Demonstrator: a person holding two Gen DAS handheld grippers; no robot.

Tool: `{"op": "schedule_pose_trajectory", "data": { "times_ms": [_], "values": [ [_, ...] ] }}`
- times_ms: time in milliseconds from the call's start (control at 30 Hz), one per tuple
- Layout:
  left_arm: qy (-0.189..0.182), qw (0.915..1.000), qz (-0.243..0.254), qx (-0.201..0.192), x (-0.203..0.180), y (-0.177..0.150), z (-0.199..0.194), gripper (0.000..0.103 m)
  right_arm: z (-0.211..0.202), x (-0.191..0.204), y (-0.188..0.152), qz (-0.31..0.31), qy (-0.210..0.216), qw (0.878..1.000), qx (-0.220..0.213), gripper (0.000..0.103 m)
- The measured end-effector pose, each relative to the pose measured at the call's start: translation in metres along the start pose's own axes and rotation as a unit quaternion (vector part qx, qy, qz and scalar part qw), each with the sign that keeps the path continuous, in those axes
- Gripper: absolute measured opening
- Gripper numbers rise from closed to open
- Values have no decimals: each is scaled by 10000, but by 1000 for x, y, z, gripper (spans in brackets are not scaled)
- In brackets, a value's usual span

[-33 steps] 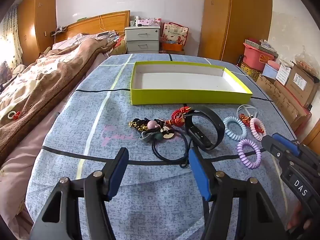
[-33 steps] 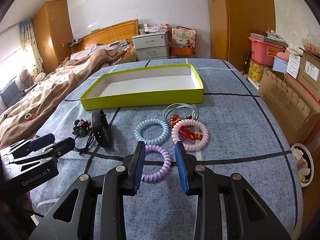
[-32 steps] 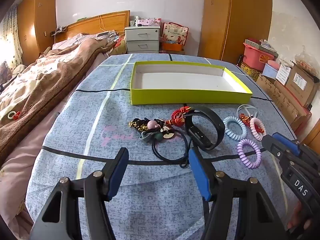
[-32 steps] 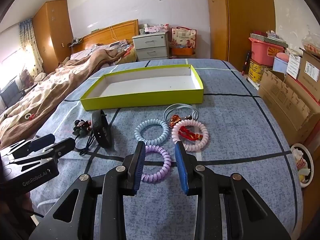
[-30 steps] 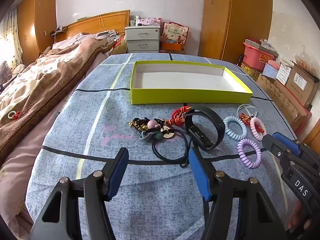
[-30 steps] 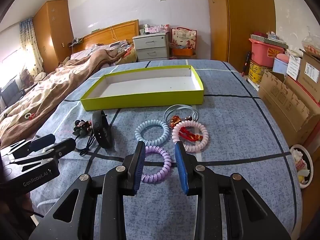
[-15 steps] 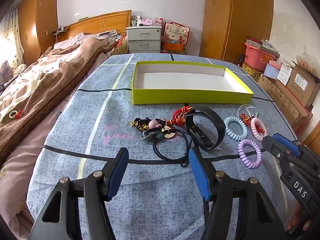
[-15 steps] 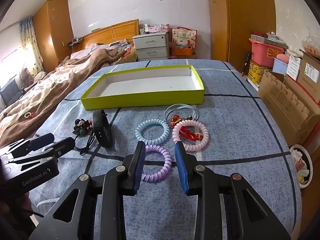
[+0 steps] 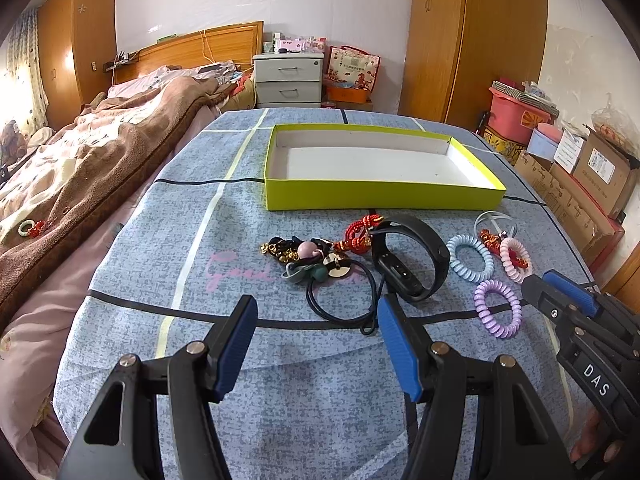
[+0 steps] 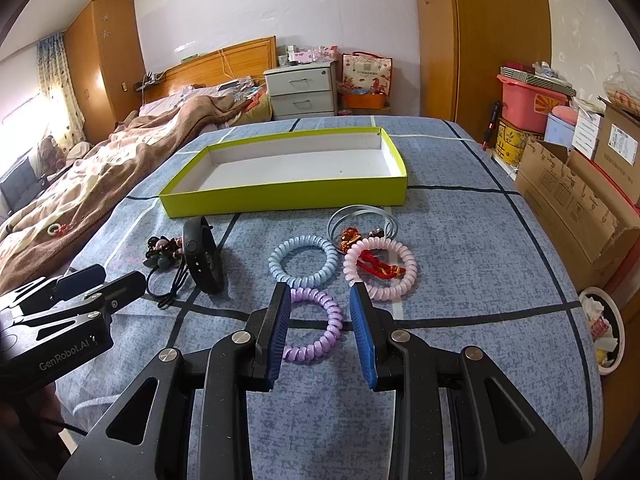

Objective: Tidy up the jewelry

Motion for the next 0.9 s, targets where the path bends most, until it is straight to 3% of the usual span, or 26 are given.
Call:
{"op": "schedule_pose_trajectory", "data": {
  "times_ms": [900],
  "values": [
    [-16, 10000, 30, -20, -5, 0, -2, 65, -2, 1, 0, -10, -19, 10000, 29, 32]
  ]
}}
Point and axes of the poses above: each gripper's, at about its wrist camera, not at the fingertips, and z roughly the way its jaws point, x to its left, y to its top, the point moved 8 cm from there along z, roughly the way its jaws point, and after that the axes turned 8 degrees about -y, right-handed, at the moved point
